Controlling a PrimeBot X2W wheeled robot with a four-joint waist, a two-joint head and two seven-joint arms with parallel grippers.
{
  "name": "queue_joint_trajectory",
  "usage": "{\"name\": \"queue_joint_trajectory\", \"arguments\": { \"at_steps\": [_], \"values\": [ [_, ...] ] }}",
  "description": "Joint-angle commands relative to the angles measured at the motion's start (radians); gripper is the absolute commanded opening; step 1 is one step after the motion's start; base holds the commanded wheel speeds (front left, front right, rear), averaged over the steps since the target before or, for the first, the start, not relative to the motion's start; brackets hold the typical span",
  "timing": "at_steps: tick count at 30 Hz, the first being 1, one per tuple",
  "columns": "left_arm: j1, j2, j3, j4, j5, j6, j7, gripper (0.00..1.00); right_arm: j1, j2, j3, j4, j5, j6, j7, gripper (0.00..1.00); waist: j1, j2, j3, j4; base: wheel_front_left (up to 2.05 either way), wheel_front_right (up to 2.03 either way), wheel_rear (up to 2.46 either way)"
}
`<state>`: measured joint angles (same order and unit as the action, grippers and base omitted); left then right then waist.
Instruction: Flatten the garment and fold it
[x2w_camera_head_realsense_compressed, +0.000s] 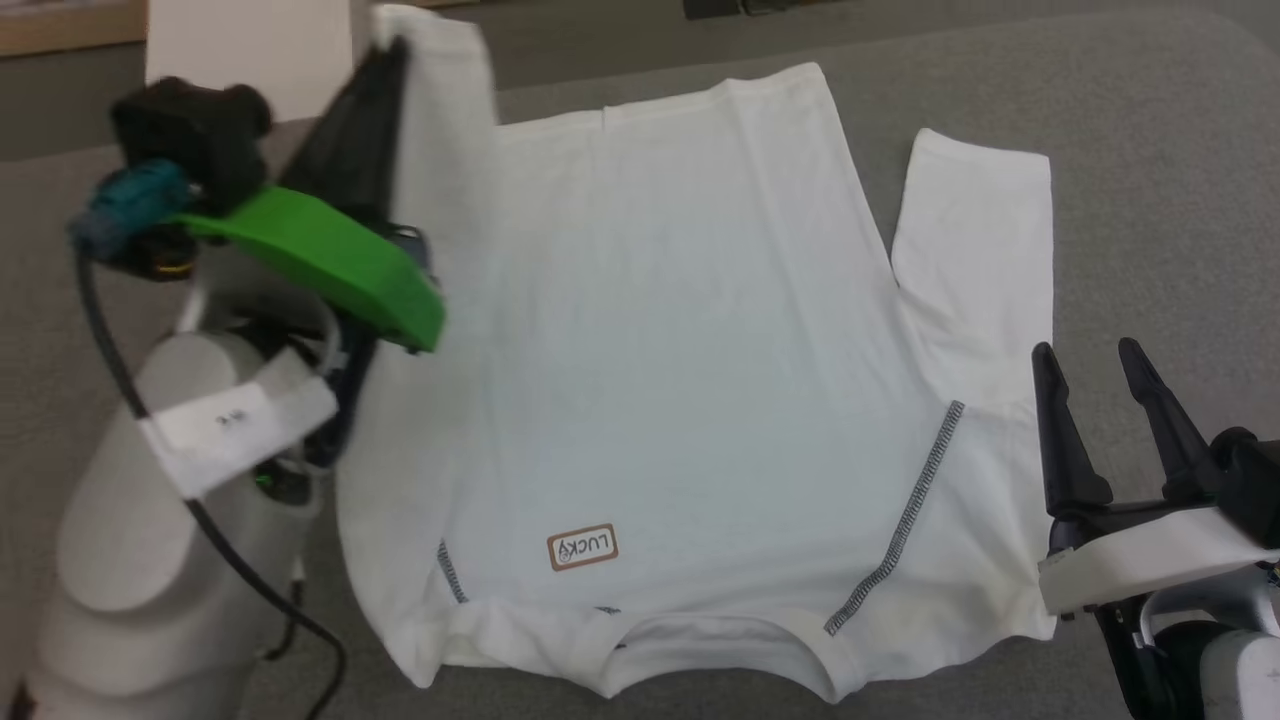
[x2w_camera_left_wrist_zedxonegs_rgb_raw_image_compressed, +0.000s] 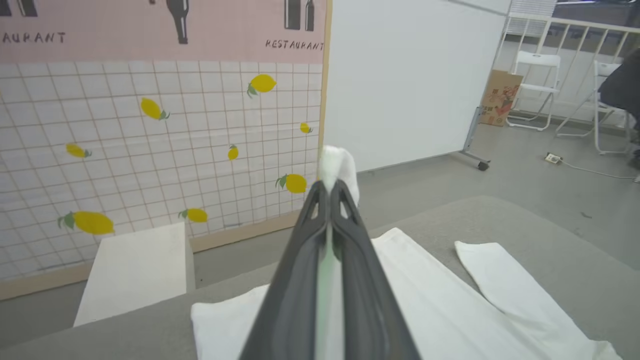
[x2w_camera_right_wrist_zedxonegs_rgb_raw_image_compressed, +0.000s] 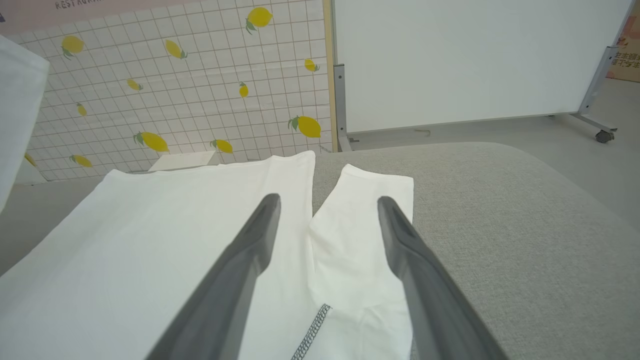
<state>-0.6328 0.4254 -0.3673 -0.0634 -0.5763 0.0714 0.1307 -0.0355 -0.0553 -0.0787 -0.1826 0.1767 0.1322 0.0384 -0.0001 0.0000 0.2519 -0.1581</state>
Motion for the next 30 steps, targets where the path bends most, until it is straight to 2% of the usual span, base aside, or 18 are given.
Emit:
{"name": "queue_joint_trajectory", "arguments": {
  "at_steps": [1,4,9,13,20,26,30],
  "values": [
    [0.002,-0.041,-0.035,-0.020,0.000,-0.011,0.000,0.00,0.012,0.004,-0.004,-0.014,-0.006,-0.002,0.007,1.00,0.0001,0.0000,-0.064,0.062,0.00,0.00,0.00],
    [-0.019,-0.131,-0.114,-0.029,-0.018,-0.038,0.001,0.00,0.019,0.004,-0.005,-0.030,-0.005,-0.002,0.018,1.00,0.0001,0.0000,-0.067,0.064,0.00,0.00,0.00],
    [-0.060,-0.279,-0.262,0.069,-0.036,-0.110,0.005,0.00,0.021,0.005,0.007,-0.036,0.003,-0.002,0.024,1.00,0.0001,0.0000,-0.060,0.034,0.00,0.00,0.00],
    [-0.072,-0.341,-0.380,0.191,-0.050,-0.157,0.022,0.00,0.019,0.005,0.009,-0.030,0.010,-0.002,0.022,1.00,0.0001,0.0000,-0.046,-0.011,0.00,0.00,0.00],
    [-0.086,-0.368,-0.536,0.462,-0.038,-0.183,0.036,0.00,0.006,0.005,0.031,-0.008,0.032,-0.002,0.002,1.00,0.0001,0.0000,-0.003,-0.101,0.00,0.00,0.00],
    [-0.115,-0.373,-0.580,0.693,-0.025,-0.166,0.029,0.00,-0.009,0.005,0.061,0.028,0.051,-0.002,-0.024,1.00,0.0001,0.0000,0.031,-0.151,0.00,0.00,0.00],
    [-0.133,-0.375,-0.599,0.787,-0.033,-0.162,0.020,0.00,-0.019,0.005,0.068,0.051,0.056,-0.002,-0.038,1.00,0.0001,0.0000,0.044,-0.156,0.00,0.00,0.00]
  ]
}}
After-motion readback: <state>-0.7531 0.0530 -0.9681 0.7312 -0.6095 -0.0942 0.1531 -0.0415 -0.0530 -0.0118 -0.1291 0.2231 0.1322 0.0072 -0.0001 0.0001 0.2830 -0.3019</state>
